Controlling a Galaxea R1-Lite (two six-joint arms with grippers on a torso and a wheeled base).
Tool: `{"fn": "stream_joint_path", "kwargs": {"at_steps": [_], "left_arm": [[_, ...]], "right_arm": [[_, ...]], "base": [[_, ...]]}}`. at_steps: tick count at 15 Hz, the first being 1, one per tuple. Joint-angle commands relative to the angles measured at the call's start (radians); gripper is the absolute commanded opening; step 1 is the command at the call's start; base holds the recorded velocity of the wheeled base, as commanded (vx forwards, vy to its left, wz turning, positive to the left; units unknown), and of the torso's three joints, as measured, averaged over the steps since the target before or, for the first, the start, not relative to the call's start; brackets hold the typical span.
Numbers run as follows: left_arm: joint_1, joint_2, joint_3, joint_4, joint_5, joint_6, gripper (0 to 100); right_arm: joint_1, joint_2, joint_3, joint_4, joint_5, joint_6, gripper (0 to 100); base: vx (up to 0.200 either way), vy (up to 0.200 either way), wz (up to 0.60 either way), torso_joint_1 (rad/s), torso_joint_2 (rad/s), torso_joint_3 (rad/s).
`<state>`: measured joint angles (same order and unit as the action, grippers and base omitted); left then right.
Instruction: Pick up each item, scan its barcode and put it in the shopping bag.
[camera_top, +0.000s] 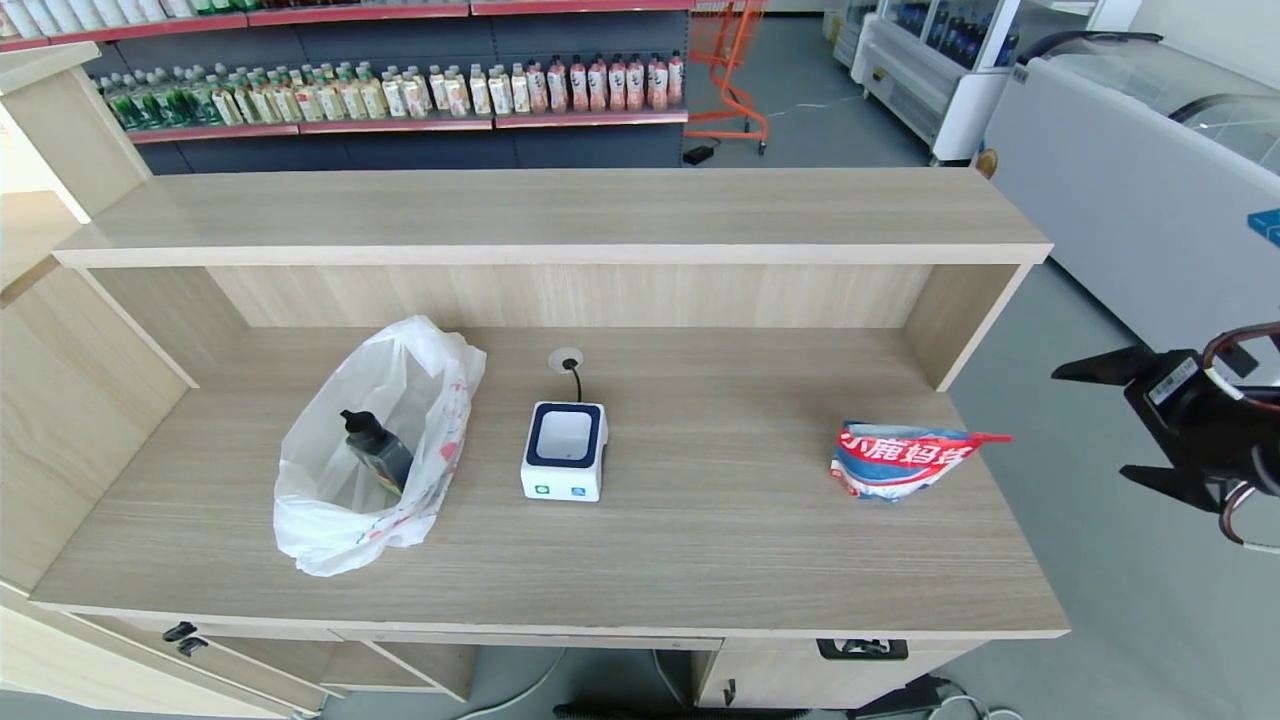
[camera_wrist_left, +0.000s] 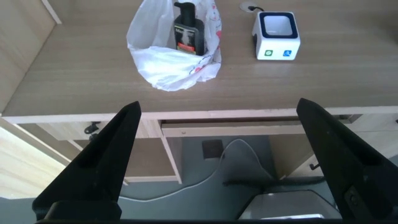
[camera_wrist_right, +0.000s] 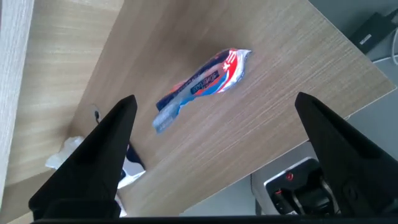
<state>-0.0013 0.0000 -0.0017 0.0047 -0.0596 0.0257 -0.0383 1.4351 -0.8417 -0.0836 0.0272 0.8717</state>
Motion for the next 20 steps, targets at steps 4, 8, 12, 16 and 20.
{"fn": "stream_joint_path", "kwargs": {"at_steps": [4, 8, 12, 16, 20], "left_arm": [[0.0, 0.002, 0.0, 0.0, 0.0, 0.0, 100], [0.0, 0.0, 0.0, 0.0, 0.001, 0.0, 100], [0.0, 0.002, 0.0, 0.0, 0.0, 0.0, 100], [0.0, 0.0, 0.0, 0.0, 0.001, 0.0, 100], [0.0, 0.0, 0.0, 0.0, 0.0, -0.001, 100]], "right_arm": [[0.051, 0.143, -0.039, 0.001, -0.084, 0.061, 100], [0.057, 0.297, -0.054, -0.127, -0.133, 0.049, 100], [0.121, 0.452, -0.129, -0.168, -0.167, 0.03, 100], [0.156, 0.567, -0.185, -0.169, -0.254, -0.033, 100], [0.178, 0.637, -0.186, -0.22, -0.288, -0.066, 0]], "base": [[0.0, 0.0, 0.0, 0.0, 0.0, 0.0], [0.0, 0.0, 0.0, 0.0, 0.0, 0.0], [0.0, 0.0, 0.0, 0.0, 0.0, 0.0], [0.0, 0.0, 0.0, 0.0, 0.0, 0.0], [0.0, 0.0, 0.0, 0.0, 0.0, 0.0]]}}
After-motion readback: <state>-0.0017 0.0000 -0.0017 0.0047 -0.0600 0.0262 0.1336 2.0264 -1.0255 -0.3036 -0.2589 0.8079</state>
